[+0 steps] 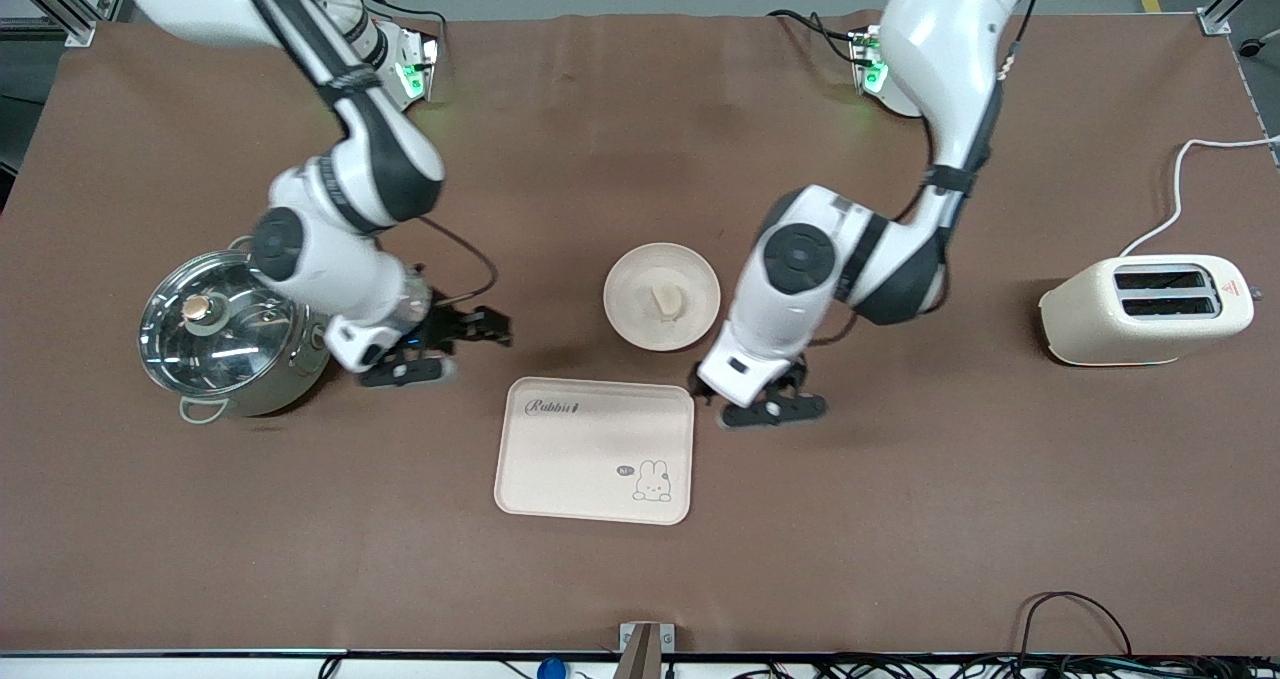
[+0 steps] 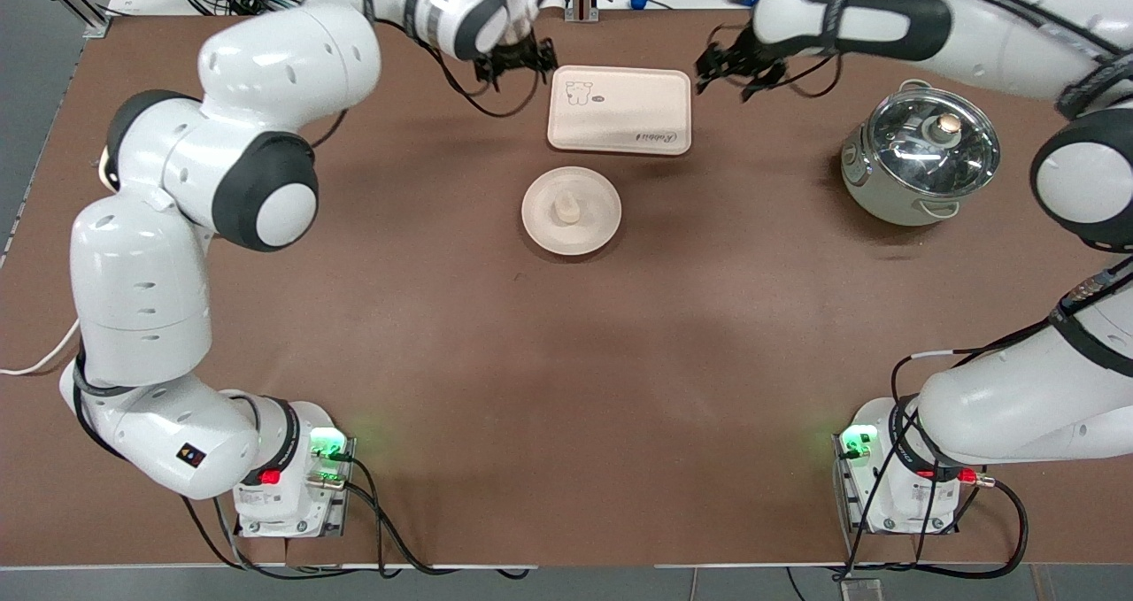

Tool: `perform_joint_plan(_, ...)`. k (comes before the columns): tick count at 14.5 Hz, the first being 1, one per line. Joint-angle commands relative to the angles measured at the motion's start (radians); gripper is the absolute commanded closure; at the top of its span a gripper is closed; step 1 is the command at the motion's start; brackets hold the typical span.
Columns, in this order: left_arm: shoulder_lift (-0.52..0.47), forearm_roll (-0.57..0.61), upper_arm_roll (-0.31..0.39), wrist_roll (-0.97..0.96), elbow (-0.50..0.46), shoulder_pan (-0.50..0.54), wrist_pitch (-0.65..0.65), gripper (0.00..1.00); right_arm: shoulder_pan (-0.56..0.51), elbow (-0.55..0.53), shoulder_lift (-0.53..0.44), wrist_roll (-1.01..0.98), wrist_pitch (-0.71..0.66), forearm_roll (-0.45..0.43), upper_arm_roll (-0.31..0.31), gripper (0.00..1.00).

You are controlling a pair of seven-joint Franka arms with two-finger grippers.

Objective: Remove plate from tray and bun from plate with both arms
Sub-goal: 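Retract the right gripper while the left gripper reaches the bun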

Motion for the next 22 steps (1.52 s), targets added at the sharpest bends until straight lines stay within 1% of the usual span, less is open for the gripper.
perform_joint_plan(1, -0.008, -0.002, 0.009, -0.185, -0.058, -0.082, -0.005, 0.01, -0.086, 0.012, -0.085, -0.030, -0.109, -0.080, 0.017, 0.00)
perform_joint_plan(2, -0.008, -0.002, 0.009, -0.262, -0.075, -0.106, -0.005, 0.01, -0.112, 0.033, -0.108, -0.053, -0.159, -0.103, 0.018, 0.00)
perform_joint_plan(4, -0.010, 0.000, 0.007, -0.414, -0.119, -0.151, -0.005, 0.02, -0.164, 0.079, -0.136, -0.095, -0.273, -0.107, 0.018, 0.00)
perform_joint_plan(6, -0.010, 0.000, 0.009, -0.535, -0.177, -0.199, 0.001, 0.02, -0.189, 0.111, -0.157, -0.131, -0.347, -0.111, 0.017, 0.00)
perform_joint_plan(8, -0.010, 0.001, 0.009, -0.623, -0.224, -0.213, 0.025, 0.03, -0.250, 0.125, -0.199, -0.200, -0.413, -0.111, 0.020, 0.00)
perform_joint_plan(9, -0.013, 0.000, 0.007, -0.663, -0.239, -0.213, 0.038, 0.05, -0.253, 0.144, -0.211, -0.227, -0.445, -0.111, 0.008, 0.00)
perform_joint_plan(10, -0.014, 0.001, 0.007, -0.700, -0.251, -0.220, 0.038, 0.07, -0.238, 0.183, -0.219, -0.236, -0.488, -0.111, -0.027, 0.00)
perform_joint_plan(12, -0.023, 0.001, 0.007, -0.720, -0.287, -0.231, 0.039, 0.09, -0.229, 0.291, -0.217, -0.239, -0.609, -0.112, -0.052, 0.00)
perform_joint_plan(13, -0.020, 0.000, 0.007, -0.721, -0.287, -0.229, 0.042, 0.11, -0.218, 0.329, -0.217, -0.238, -0.652, -0.114, -0.084, 0.00)
perform_joint_plan(14, -0.016, -0.003, 0.007, -0.723, -0.285, -0.229, 0.058, 0.13, -0.175, 0.337, -0.222, -0.236, -0.681, -0.115, -0.144, 0.00)
perform_joint_plan(16, -0.010, -0.013, 0.006, -0.729, -0.285, -0.229, 0.084, 0.14, -0.041, 0.340, -0.269, -0.228, -0.698, -0.115, -0.326, 0.00)
perform_joint_plan(17, -0.008, -0.013, 0.006, -0.738, -0.285, -0.229, 0.094, 0.17, -0.026, 0.342, -0.278, -0.225, -0.704, -0.112, -0.346, 0.00)
perform_joint_plan(18, -0.006, -0.014, 0.004, -0.740, -0.287, -0.229, 0.102, 0.22, -0.029, 0.348, -0.292, -0.231, -0.718, -0.097, -0.351, 0.00)
perform_joint_plan(19, -0.003, -0.014, 0.003, -0.740, -0.285, -0.231, 0.102, 0.27, -0.031, 0.381, -0.298, -0.236, -0.732, -0.098, -0.351, 0.00)
perform_joint_plan(20, 0.006, -0.014, 0.001, -0.740, -0.285, -0.231, 0.102, 0.30, -0.029, 0.433, -0.294, -0.236, -0.735, -0.112, -0.348, 0.00)
perform_joint_plan(22, 0.007, -0.014, 0.001, -0.740, -0.284, -0.231, 0.117, 0.40, -0.029, 0.460, -0.289, -0.241, -0.750, -0.114, -0.350, 0.00)
